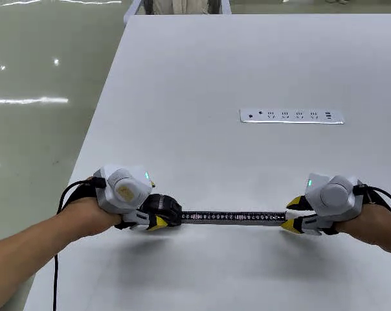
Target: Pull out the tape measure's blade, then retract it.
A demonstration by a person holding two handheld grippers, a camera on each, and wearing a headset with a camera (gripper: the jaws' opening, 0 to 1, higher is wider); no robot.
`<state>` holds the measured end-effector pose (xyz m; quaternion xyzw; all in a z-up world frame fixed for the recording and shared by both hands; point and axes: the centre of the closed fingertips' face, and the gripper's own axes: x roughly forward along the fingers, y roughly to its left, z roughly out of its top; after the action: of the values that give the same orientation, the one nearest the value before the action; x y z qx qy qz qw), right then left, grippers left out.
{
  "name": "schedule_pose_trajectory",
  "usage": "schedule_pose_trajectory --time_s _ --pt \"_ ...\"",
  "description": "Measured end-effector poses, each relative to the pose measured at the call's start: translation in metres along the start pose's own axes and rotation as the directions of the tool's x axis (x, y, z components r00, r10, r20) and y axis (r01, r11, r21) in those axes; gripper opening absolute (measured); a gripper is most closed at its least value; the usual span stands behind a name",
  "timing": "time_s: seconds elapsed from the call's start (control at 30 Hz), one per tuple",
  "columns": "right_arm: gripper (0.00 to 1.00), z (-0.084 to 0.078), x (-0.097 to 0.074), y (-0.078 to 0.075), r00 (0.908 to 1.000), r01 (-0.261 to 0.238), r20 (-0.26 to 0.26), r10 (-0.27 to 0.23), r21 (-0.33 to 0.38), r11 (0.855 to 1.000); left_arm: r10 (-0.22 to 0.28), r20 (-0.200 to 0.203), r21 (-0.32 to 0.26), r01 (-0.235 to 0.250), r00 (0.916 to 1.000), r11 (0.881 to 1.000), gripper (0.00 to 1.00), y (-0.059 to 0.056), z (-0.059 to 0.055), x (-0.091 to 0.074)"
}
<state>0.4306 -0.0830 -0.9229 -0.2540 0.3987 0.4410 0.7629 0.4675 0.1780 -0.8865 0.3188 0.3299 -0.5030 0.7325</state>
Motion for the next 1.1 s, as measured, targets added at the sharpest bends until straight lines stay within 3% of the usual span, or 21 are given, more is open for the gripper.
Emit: schedule_pose_trajectory --time_s 0.53,0.67,0.87,1.1 --pt "0.37 0.005 -0.017 0.006 0.9987 0.043 0.025 -0.044 0.06 0.997 0.069 0.038 -0.095 -0.066 0.9969 0.993 0.59 -0.001 0.003 -0.015" --pt "0.39 0.005 -0.027 0.011 0.9974 0.064 0.027 -0.066 0.09 0.994 0.145 0.051 -0.176 -0.134 0.9881 0.975 0.61 -0.001 0.0 -0.027" --pt "0.42 0.007 -0.033 0.015 0.9958 0.078 0.04 -0.083 0.115 0.99 0.173 0.063 -0.216 -0.156 0.9829 0.964 0.63 -0.006 -0.001 -0.034" --pt "0.46 0.013 -0.038 0.024 0.993 0.093 0.058 -0.103 0.156 0.983 0.238 0.081 -0.286 -0.206 0.9677 0.936 0.64 -0.005 -0.001 -0.047"
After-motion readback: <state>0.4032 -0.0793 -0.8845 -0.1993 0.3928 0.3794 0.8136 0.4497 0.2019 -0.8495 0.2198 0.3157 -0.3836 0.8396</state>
